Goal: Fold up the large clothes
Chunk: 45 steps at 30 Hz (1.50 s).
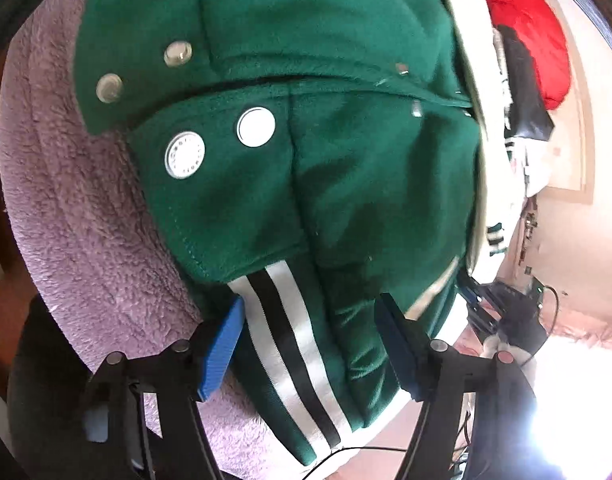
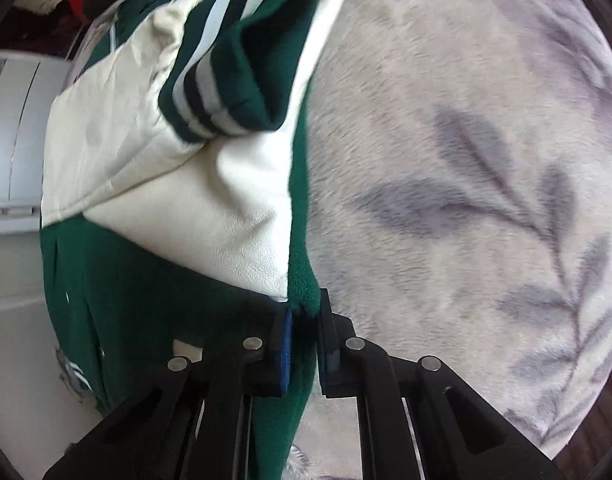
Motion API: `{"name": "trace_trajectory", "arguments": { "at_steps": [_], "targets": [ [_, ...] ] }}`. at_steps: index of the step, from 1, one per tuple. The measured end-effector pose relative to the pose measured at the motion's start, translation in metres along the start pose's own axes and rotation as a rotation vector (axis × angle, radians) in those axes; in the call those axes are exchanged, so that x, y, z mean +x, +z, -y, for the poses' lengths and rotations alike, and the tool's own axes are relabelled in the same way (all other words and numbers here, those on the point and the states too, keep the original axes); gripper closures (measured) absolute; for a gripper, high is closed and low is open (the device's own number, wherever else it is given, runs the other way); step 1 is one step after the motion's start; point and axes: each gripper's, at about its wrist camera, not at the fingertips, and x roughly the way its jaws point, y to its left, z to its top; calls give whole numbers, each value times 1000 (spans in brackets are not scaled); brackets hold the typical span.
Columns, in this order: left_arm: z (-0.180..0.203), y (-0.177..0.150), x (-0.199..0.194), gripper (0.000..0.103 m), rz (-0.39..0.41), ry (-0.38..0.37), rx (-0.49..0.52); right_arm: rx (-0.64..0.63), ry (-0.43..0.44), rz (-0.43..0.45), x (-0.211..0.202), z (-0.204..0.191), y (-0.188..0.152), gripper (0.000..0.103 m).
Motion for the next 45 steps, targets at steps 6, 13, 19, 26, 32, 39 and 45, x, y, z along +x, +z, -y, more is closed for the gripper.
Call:
{"name": "trace_trajectory", "arguments": {
  "at_steps": [6,13,19,26,32,39,45],
  "targets": [
    [-5,5,-8,90,99,41,-42,53,59,-13,4,2,0,94],
    [-16,14,-33,103,159,106,20,31,-21,-67,-7,23,8,94],
    [-3,-1,-34,91,-28,17,94,148,68,-158,-15,45,-3,79],
    [14,-42,-2,27,-141,-4,137,186,184,-236,-3,47,-56,51],
    [21,-53,12,27,-169,35,188,219,53,-181,1,59,-82,95],
    [13,-49,24,30,-147,-15,106,137,73,-208,-14,34,-86,50],
    [-5,-50,1,97,-51,-44,45,153,70,-227,-8,37,-88,50]
  ]
}}
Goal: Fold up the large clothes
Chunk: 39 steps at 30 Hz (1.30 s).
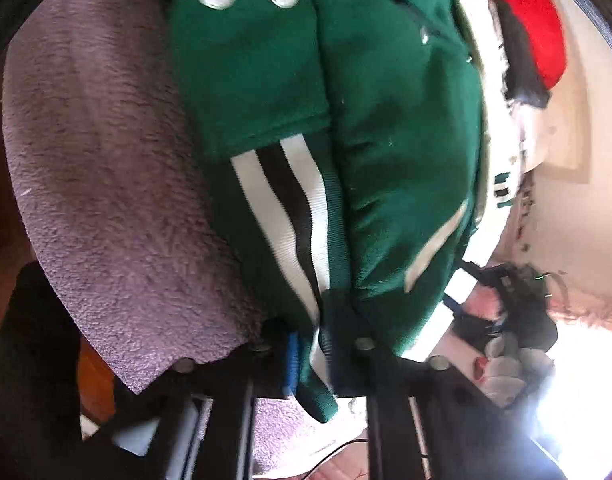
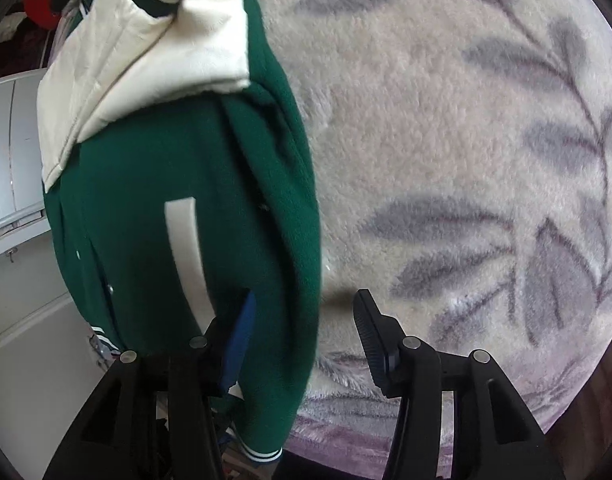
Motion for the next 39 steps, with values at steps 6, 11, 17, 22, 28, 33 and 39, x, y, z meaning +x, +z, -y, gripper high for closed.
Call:
{"name": "trace_trajectory", "arguments": {
  "at_steps": [6,11,17,22,28,33,39],
  "targets": [
    [12,3,-6,98,-20,-1,83,7,4,-2,2,3,-11,50],
    [11,16,-23,93,-82,41,107,14,31,-11,-6,6,-11,50],
    [49,27,-51,21,-28,86,308,35,118,92,-55,19,2,37],
    [88,36,-34,21,-4,189,449,36,173,236,-105,30,51,37],
    [143,1,15,21,-63,282,747,15,326,286,-110,34,155,14],
    [148,-41,88,21,-228,386,927,31,394,233,-72,18,205,14],
    [149,-55,127,24,-205,532,1043,14,452,202,-54,-8,225,12]
  ]
}}
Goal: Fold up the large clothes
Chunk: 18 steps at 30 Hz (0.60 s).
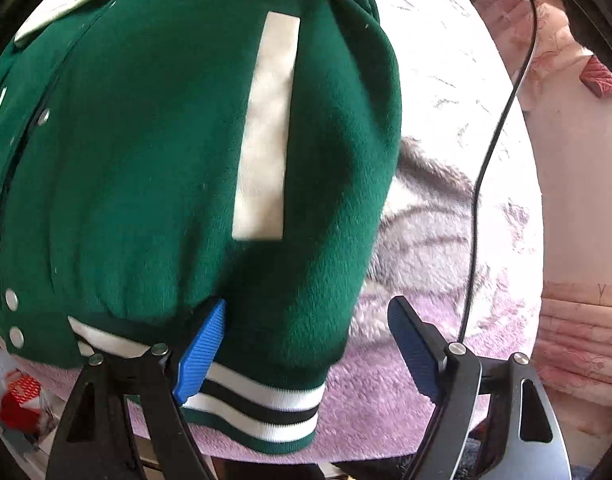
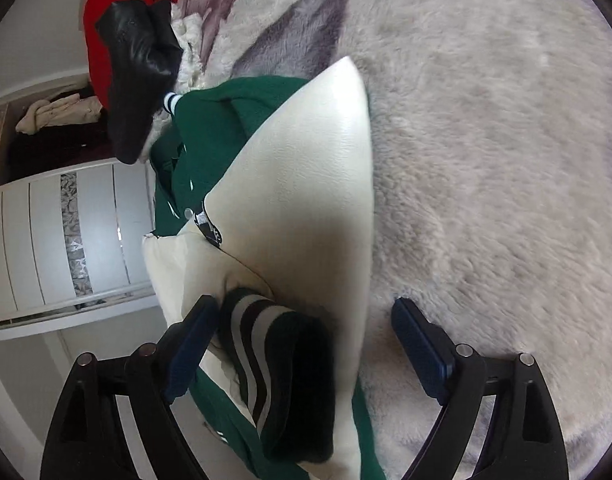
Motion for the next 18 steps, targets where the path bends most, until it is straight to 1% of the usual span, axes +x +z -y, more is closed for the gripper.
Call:
{"name": "trace_trajectory", "arguments": {
  "at_steps": [1,2,3,4,5,6,7,8,9,10,11,12,13,14,15,16,18],
  "targets": [
    [-1,4,1,24,-9,-2,-6,-6,-29,-4,-3,-4,4,12],
    [-1,9,2,24,-10,-12,-16,-16,-62,28,-13,-9,9,13],
    [-3,14,2,24,-2,-20,-34,-41,-139,94,-28,-18,12,13],
    [-5,16,2,24,3,-23,-49,-66,-185,164,-47,-25,15,13],
    [-7,17,0,24,4,-33,-62,-91,-203,238,-63,-35,19,13],
    [-11,19,0,24,7,-44,-83,-128,-245,287,-74,-46,26,13],
    [-14,21,0,24,14,-52,-112,-164,-268,285,-73,-55,36,14],
    [-16,23,1,24,17,-58,-128,-196,-274,250,-64,-63,49,17],
    [-18,26,2,24,16,-60,-141,-218,-289,209,-51,-68,62,17],
    [-18,30,4,24,17,-56,-155,-233,-314,156,-33,-73,73,20],
    [-17,32,5,24,16,-53,-160,-257,-354,108,-15,-77,82,30],
    [-16,33,6,24,10,-48,-166,-299,-404,56,6,-82,87,35],
    [-17,36,7,24,7,-45,-170,-352,-492,30,23,-91,89,57],
    [-15,39,8,24,6,-45,-173,-428,-593,31,37,-100,87,80],
    [-13,41,7,24,6,-41,-168,-441,-610,37,42,-106,87,87],
    [-10,39,6,24,6,-36,-156,-428,-632,61,40,-109,87,92],
    [-1,39,7,24,8,-23,-125,-366,-638,142,30,-110,90,94]
  ]
}}
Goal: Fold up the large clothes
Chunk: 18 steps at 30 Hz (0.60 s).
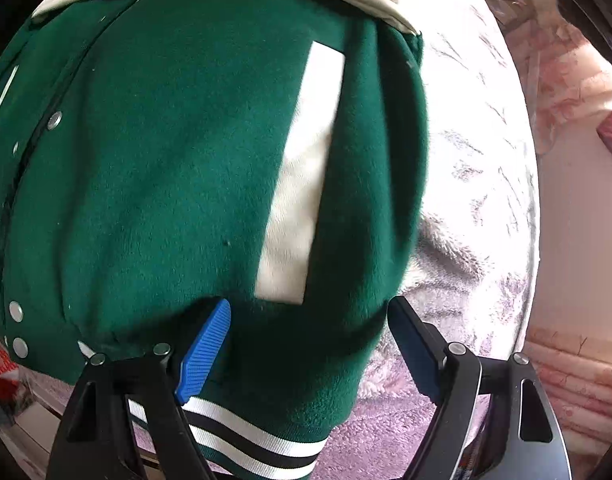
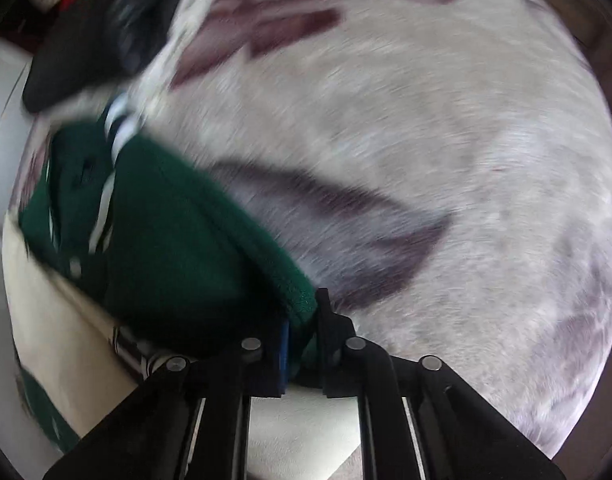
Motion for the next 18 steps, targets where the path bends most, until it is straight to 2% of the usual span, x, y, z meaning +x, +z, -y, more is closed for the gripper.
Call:
{"name": "trace_trajectory", "arguments": {
  "at_steps": [2,3,7,9,12,15,16,17,18],
  "targets": [
    [1,-9,1,24,-11,21,34,41,-15,32,2,4,1,96],
    [3,-10,2,24,-14,20,37,51,22,3,9,4,3,96],
    [0,-10,4,24,-12,-11,-1,294,342,-96,16,48,8,89],
    [1,-12,7,24,-16,-13,-2,341,412,-116,19,55,5,87],
    [3,-14,9,24,-19,-6,8,321,397,-114,19,53,2,85],
    [1,-9,4,24,-18,-11,1,335,422,-58,8,44,4,76],
    [-6,-9,1,24,-20,-12,1,329,428,-40,6,45,1,60],
    [-9,-9,1,24,-21,-10,4,328,429,-20,1,43,1,52],
    [-7,-8,2,24,-20,-7,12,323,431,-9,-4,46,0,51]
  ]
}}
